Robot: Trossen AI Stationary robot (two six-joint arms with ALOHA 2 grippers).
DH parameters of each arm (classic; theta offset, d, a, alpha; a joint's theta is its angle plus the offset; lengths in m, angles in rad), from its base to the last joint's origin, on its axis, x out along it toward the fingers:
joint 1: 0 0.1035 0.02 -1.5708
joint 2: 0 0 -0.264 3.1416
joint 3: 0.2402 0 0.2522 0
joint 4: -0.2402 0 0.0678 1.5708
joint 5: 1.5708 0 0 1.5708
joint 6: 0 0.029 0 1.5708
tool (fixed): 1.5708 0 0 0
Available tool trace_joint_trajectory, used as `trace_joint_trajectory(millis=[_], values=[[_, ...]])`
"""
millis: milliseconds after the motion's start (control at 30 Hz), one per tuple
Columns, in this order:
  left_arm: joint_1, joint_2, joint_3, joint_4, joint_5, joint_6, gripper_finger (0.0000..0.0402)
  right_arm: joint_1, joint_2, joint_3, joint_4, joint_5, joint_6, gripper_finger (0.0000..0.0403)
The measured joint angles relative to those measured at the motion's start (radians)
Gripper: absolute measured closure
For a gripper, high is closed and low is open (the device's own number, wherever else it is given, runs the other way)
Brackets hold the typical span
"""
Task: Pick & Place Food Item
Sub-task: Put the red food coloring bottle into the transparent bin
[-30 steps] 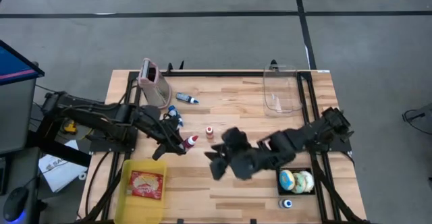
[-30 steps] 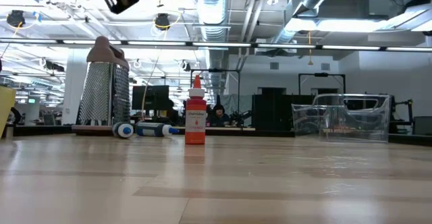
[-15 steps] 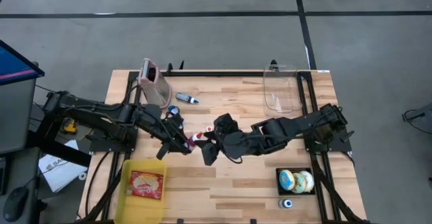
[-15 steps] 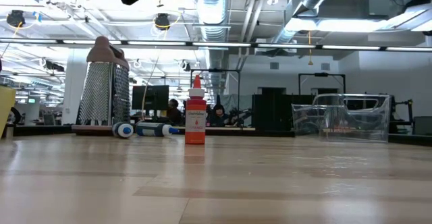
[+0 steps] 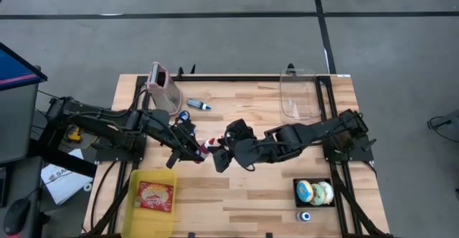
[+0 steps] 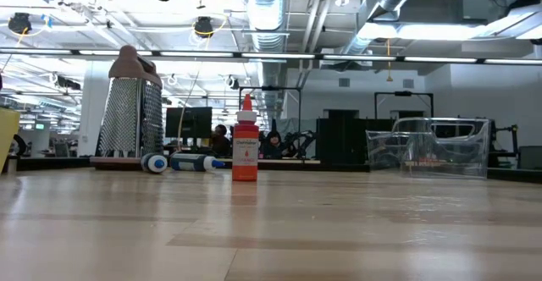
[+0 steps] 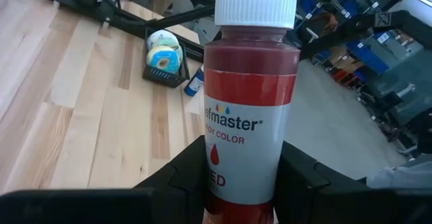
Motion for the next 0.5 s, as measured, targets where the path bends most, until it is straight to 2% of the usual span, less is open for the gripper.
trace_joint_trajectory(millis=[500], values=[[0.0,0.0,0.0,0.011,-0.008,-0.001,0.0283,-0.037,0.0,-0.019,0.055,-0.099,-0.034,0.0177]])
